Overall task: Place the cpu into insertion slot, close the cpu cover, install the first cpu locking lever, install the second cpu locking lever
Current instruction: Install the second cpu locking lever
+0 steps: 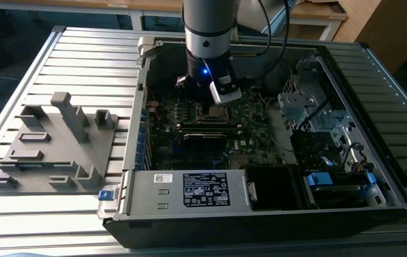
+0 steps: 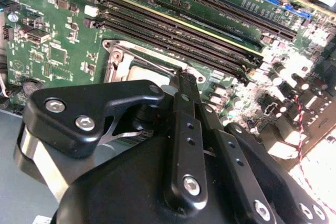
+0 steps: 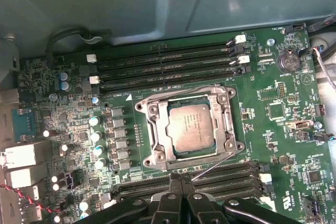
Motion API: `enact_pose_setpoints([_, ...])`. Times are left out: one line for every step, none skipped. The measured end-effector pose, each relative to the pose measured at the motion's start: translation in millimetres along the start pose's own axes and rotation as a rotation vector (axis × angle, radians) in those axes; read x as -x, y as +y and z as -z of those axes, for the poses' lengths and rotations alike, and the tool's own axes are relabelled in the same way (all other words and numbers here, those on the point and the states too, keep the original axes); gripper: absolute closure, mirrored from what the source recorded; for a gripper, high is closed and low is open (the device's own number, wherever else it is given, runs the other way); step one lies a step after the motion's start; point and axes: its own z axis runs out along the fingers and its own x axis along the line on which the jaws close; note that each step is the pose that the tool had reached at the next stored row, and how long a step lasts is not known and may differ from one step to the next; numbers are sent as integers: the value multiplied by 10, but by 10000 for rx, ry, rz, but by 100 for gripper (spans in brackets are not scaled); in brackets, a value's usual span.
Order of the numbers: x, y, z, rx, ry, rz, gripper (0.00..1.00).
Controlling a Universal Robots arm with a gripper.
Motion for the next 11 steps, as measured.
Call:
enact_pose_setpoints([0, 0, -4, 0, 0, 0, 89])
enact_pose_setpoints([0, -1, -7, 0, 0, 0, 89])
enact_pose_setpoints([-1, -1, -10, 0, 0, 0, 89])
enact_pose_setpoints([-1, -2, -14, 0, 0, 0, 89])
enact_pose_setpoints([-1, -2, -17, 0, 0, 0, 89])
enact_pose_setpoints([-1, -3, -18, -3, 0, 0, 89])
enact_pose_setpoints([-1, -3, -19, -4, 0, 0, 89])
enact_pose_setpoints([-1, -3, -20, -3, -1, 0, 89])
enact_pose_setpoints([-1, -3, -20, -4, -1, 0, 89])
enact_pose_setpoints([-1, -3, -21, -3, -1, 0, 89])
enact_pose_setpoints([-1, -4, -22, -2, -1, 0, 89])
